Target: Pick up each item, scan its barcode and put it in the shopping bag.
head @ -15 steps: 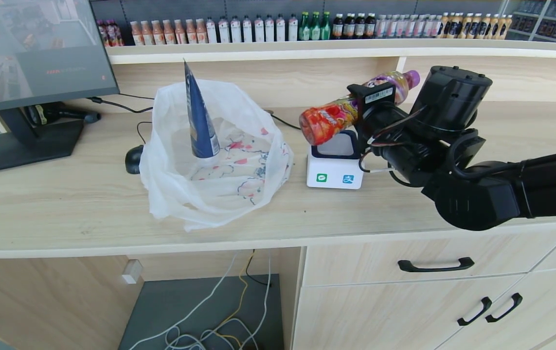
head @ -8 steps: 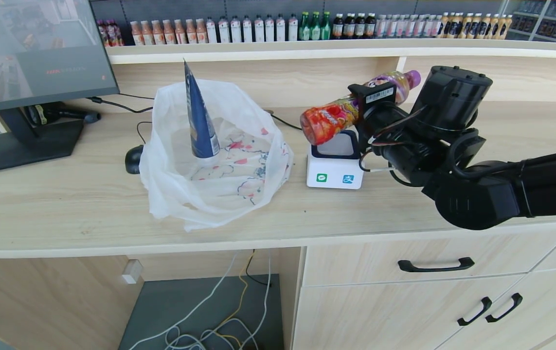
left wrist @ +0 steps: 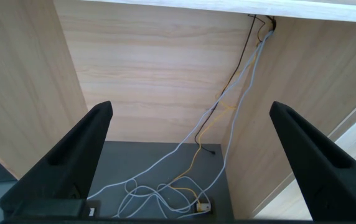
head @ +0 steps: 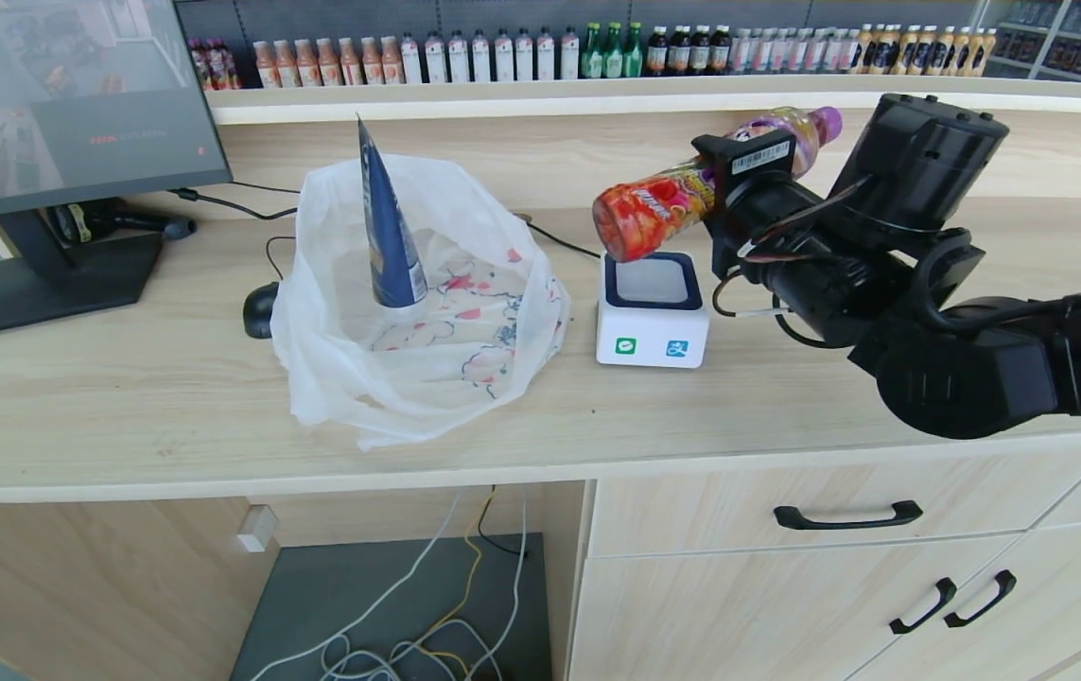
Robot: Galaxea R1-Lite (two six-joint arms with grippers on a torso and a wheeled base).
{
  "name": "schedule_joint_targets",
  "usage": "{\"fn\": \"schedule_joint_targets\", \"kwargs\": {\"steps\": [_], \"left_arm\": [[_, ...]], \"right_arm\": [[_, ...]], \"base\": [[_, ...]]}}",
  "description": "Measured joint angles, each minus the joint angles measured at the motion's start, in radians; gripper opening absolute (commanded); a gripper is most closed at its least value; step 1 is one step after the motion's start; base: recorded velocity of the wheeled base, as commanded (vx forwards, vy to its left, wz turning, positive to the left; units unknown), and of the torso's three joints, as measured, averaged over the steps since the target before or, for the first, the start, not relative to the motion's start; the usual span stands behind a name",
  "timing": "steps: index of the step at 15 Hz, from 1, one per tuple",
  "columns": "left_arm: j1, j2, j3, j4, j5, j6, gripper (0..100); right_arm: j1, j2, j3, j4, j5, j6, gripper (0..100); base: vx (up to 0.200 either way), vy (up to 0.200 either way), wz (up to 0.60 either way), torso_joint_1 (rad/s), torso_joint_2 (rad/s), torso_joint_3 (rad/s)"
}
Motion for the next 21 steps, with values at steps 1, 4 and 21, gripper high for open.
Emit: {"fn": "schedule_joint_targets", "kwargs": {"steps": [1, 4, 21], "left_arm": [[0.000, 0.000, 0.000, 0.000, 0.000, 0.000, 100], [0.000, 0.000, 0.000, 0.000, 0.000, 0.000, 100], [0.000, 0.000, 0.000, 0.000, 0.000, 0.001, 100]], "right_arm": [[0.001, -0.016, 0.001, -0.001, 0.001, -0.022, 0], [0.012, -0.068, 0.003, -0.001, 0.004, -0.104, 0], [0.251, -0.307, 0.411, -0.330, 0.051, -1.221, 0]], "base": [[0.000, 0.000, 0.00, 0.000, 0.00, 0.000], [0.000, 0.000, 0.00, 0.000, 0.00, 0.000], [0.000, 0.000, 0.00, 0.000, 0.00, 0.000]]}}
